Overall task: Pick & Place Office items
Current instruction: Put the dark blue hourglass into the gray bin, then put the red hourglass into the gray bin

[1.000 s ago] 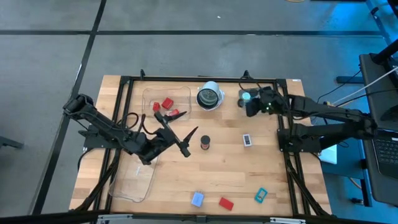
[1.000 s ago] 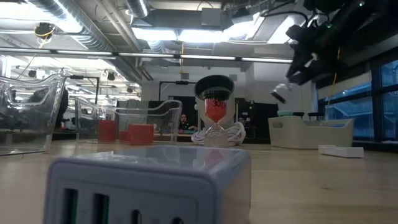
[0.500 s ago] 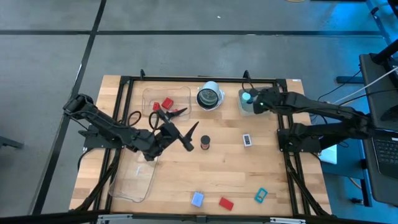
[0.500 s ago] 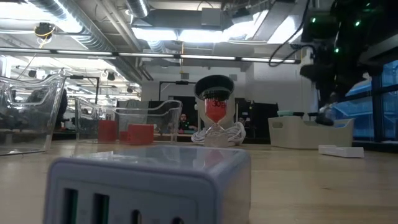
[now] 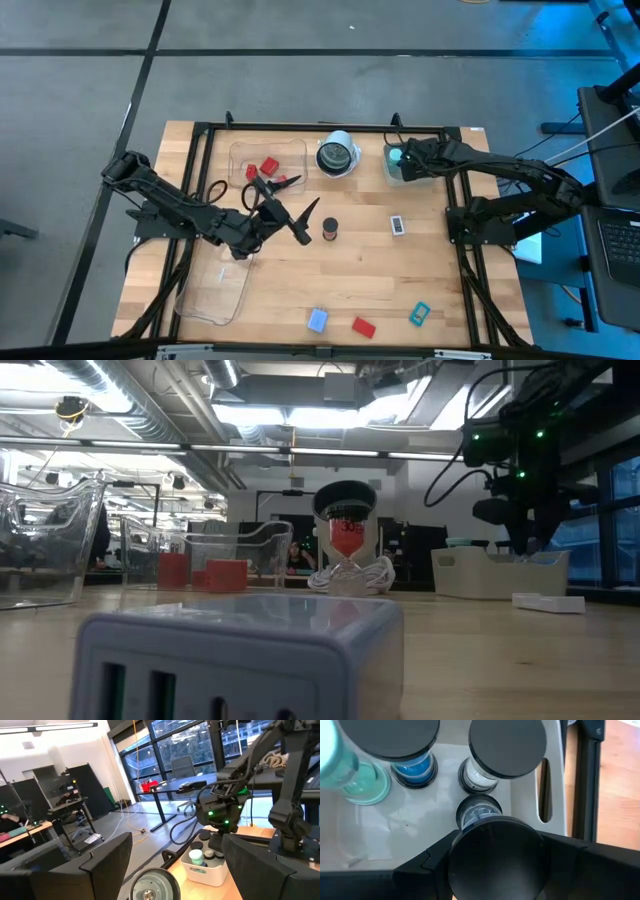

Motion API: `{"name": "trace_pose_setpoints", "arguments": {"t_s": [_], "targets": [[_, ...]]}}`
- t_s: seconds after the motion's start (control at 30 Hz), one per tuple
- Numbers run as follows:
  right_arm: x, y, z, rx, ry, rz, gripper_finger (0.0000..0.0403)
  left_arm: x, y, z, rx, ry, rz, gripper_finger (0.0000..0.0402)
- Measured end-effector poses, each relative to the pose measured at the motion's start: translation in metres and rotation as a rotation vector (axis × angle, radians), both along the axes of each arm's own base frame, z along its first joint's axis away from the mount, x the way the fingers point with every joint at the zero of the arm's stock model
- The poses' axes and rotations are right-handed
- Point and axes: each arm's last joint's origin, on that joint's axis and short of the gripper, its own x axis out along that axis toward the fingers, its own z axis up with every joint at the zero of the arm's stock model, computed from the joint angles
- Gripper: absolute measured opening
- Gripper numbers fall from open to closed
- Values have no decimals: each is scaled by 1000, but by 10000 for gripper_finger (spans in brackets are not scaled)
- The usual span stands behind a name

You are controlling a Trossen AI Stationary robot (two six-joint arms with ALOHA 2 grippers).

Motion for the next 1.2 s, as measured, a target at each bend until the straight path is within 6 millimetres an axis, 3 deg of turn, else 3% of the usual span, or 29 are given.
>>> {"name": "trace_pose_setpoints", "arguments": {"t_s": [0.23,0.5,0.67,0.8,1.0,1.2], "targets": [[-1,-5,-3,32,26,21,217,0,0,-1,3,10,-1,306],[0,-6,-3,35,38,61,285,0,1,-1,16,24,3,306],[6,-9,15,48,2,81,319,1,1,-4,38,59,3,306],[12,-8,40,37,-42,130,322,1,1,-18,31,137,-13,306],[18,17,66,-40,-146,216,312,6,11,-47,-190,258,-268,306],[24,50,75,-87,-245,265,311,15,19,-58,-276,295,-347,306]]}}
